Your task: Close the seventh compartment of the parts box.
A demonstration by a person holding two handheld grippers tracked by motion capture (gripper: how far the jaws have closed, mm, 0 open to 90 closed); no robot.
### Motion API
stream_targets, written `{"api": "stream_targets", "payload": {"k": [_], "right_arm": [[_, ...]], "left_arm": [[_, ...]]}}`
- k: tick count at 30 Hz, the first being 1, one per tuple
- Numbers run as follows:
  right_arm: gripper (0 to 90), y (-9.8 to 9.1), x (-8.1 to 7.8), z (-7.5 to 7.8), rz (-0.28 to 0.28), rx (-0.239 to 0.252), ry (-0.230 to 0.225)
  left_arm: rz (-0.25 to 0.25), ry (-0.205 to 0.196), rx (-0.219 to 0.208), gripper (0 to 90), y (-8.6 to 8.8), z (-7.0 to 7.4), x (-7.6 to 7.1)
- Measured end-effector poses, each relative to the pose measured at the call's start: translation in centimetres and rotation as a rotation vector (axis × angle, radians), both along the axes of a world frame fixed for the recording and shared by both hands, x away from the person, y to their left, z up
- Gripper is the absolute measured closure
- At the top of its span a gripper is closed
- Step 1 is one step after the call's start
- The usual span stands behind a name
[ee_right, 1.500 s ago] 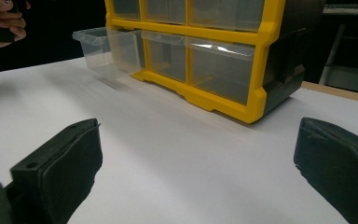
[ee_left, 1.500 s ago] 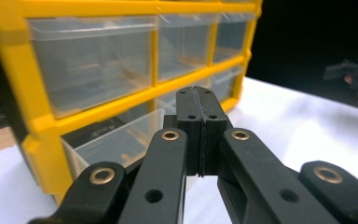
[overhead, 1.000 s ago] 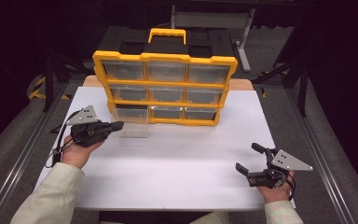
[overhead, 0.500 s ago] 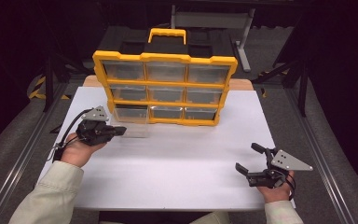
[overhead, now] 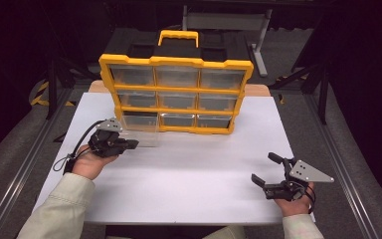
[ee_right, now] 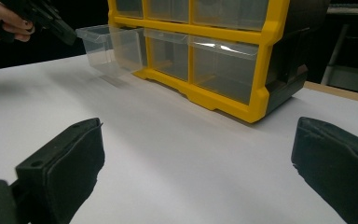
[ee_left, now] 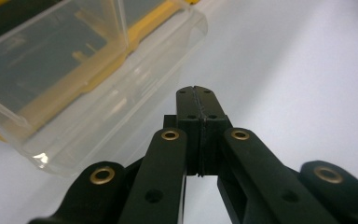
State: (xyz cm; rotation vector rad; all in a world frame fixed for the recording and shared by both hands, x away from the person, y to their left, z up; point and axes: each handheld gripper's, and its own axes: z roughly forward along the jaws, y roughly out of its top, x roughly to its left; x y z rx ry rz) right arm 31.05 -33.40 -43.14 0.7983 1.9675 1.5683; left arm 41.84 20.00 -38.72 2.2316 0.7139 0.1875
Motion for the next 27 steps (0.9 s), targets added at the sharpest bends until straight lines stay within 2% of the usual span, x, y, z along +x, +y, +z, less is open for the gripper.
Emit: {"api": "stream_targets", "payload": {"k": [3,7,17,23,27], "right_arm": [[3.1,0.0,0.0,0.0,-0.003,-0.001,0.003],[3.2,0.0,0.0,0.0,-0.002,-0.002,0.002],[3.2,0.0,0.0,-0.1,-0.002,0.001,0.006],[3.3,-0.1,0.1,-0.1,-0.001,0.002,0.004],[3.3,-0.1,0.1,-0.1,0.001,0.004,0.005]], "left_arm": [[0.003,0.006,0.009,89.7,-0.1,-0.3,0.1],[0.012,0.034,0.029,89.7,-0.3,-1.0,0.5],[0.033,0.060,0.068,89.7,-0.6,-2.0,1.4],[0.066,0.057,0.080,89.7,-0.7,-2.4,1.9],[0.094,0.040,0.082,89.7,-0.8,-2.5,2.1]]}}
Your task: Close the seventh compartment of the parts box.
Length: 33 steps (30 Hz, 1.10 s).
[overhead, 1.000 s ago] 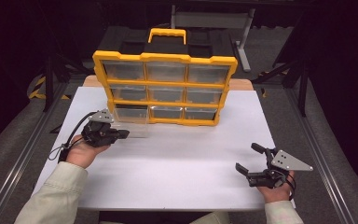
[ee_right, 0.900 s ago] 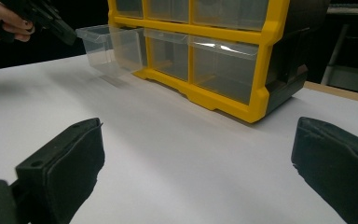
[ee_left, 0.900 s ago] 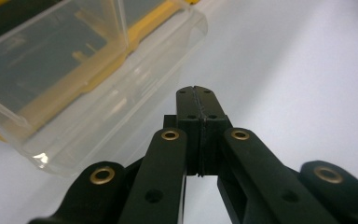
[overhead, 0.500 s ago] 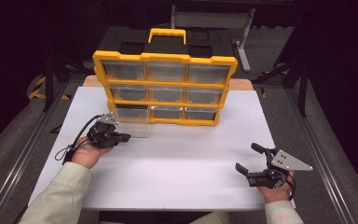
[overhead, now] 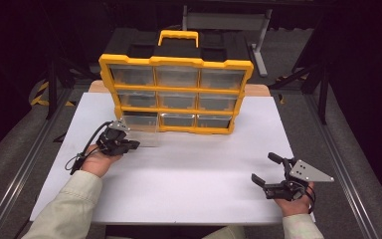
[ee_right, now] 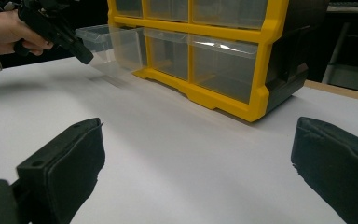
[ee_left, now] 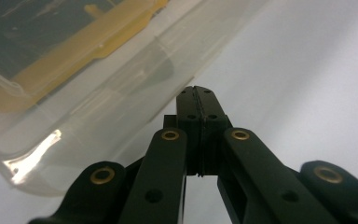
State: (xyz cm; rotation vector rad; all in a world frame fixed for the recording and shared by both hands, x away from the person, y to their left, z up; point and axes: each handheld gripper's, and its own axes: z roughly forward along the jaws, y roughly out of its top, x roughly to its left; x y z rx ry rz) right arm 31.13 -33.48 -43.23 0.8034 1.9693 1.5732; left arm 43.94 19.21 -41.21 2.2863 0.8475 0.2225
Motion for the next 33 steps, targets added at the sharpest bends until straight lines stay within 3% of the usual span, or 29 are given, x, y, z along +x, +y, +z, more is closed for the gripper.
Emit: {"api": "stream_targets", "payload": {"k": [12,22,33], "right_arm": [[3.3,0.0,0.0,0.0,0.000,0.002,-0.001],[3.5,-0.1,0.0,0.0,0.002,0.002,0.001],[3.5,-0.1,0.0,0.0,0.002,0.003,0.002]], "left_arm": [[0.054,-0.035,0.003,89.6,-0.2,-0.1,0.8],[0.075,-0.036,-0.001,89.6,-0.3,-0.1,2.0],[0.137,-0.047,-0.014,89.6,-0.3,-0.3,3.2]]}}
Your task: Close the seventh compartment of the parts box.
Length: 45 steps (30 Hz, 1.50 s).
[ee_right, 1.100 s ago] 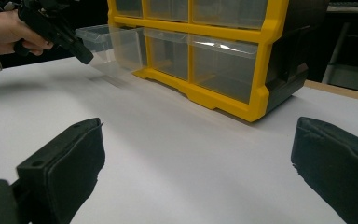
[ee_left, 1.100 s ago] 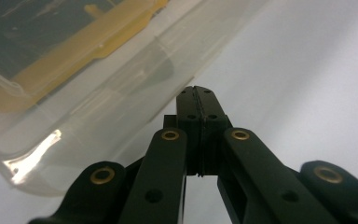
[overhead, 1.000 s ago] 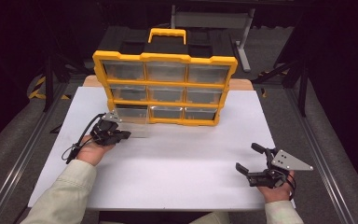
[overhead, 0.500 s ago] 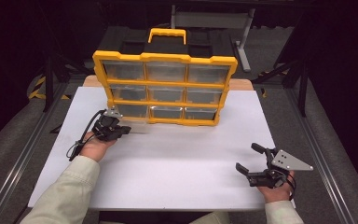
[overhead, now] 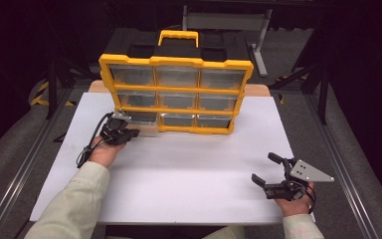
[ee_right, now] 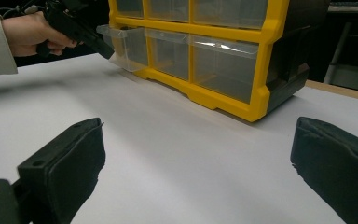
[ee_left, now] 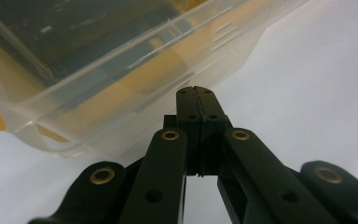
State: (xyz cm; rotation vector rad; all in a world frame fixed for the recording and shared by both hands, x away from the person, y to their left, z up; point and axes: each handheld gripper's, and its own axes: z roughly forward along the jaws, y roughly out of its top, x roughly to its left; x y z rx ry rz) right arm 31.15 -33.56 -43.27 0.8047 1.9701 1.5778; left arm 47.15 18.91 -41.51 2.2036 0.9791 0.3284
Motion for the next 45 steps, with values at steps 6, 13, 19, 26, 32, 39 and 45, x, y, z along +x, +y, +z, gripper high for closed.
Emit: {"api": "stream_targets", "payload": {"k": [6,13,19,26,32,39,45], "right_arm": [[3.6,-0.1,0.0,0.0,0.000,0.001,0.001],[3.7,-0.1,0.0,0.0,0.001,0.001,0.000],[3.7,-0.1,0.0,0.0,0.000,0.002,0.000],[3.8,-0.2,0.0,0.0,0.002,0.006,-0.002],[3.8,-0.2,0.0,0.0,0.002,0.008,-0.001],[3.8,-0.3,0.0,0.0,0.001,0.010,-0.001],[3.8,-0.3,0.0,0.0,0.001,0.011,-0.003]], "left_arm": [[0.029,-0.013,-0.003,89.6,-0.1,-0.1,0.4],[0.063,-0.019,-0.043,89.6,-0.1,-0.4,1.1],[0.103,-0.015,-0.075,89.6,-0.3,-0.6,1.4],[0.138,-0.022,-0.107,89.5,-0.4,-0.9,2.0],[0.157,-0.019,-0.125,89.6,-0.6,-1.0,2.3],[0.188,-0.006,-0.168,89.6,-0.6,-1.3,2.6],[0.192,-0.001,-0.174,89.6,-0.6,-1.4,2.8]]}}
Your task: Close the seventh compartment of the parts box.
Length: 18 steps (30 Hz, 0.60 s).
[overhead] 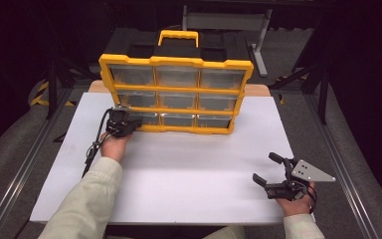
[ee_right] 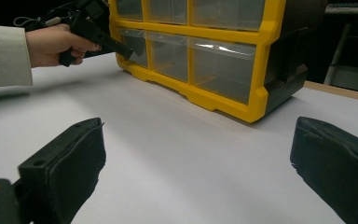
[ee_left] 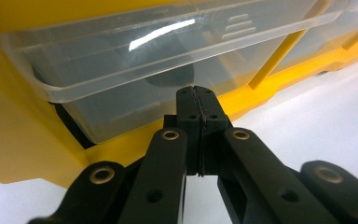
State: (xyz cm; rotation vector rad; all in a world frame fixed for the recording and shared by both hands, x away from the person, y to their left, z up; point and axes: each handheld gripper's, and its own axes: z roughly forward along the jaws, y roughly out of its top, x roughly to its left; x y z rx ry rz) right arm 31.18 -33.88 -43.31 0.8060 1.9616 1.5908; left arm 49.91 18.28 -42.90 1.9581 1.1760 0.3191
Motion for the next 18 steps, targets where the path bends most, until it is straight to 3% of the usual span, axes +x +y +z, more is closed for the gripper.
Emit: {"api": "stream_targets", "payload": {"k": [9,11,13,15,18], "right_arm": [[3.9,0.0,0.1,0.0,0.001,0.003,0.007],[3.9,0.1,0.1,0.0,0.003,0.003,0.007],[3.9,0.1,0.1,0.0,0.000,0.002,0.009],[3.9,0.1,0.1,0.0,0.000,0.001,0.008],[3.9,0.1,0.1,0.0,-0.001,-0.002,0.009]], "left_arm": [[-0.036,-0.010,0.000,89.5,0.2,1.0,-0.9],[-0.054,-0.034,0.026,88.0,0.3,1.6,-1.3],[-0.059,-0.034,0.031,72.6,0.2,1.8,-1.5],[-0.081,-0.040,0.040,68.8,0.1,2.3,-2.0],[-0.102,-0.063,0.033,51.5,0.2,3.0,-2.7]]}}
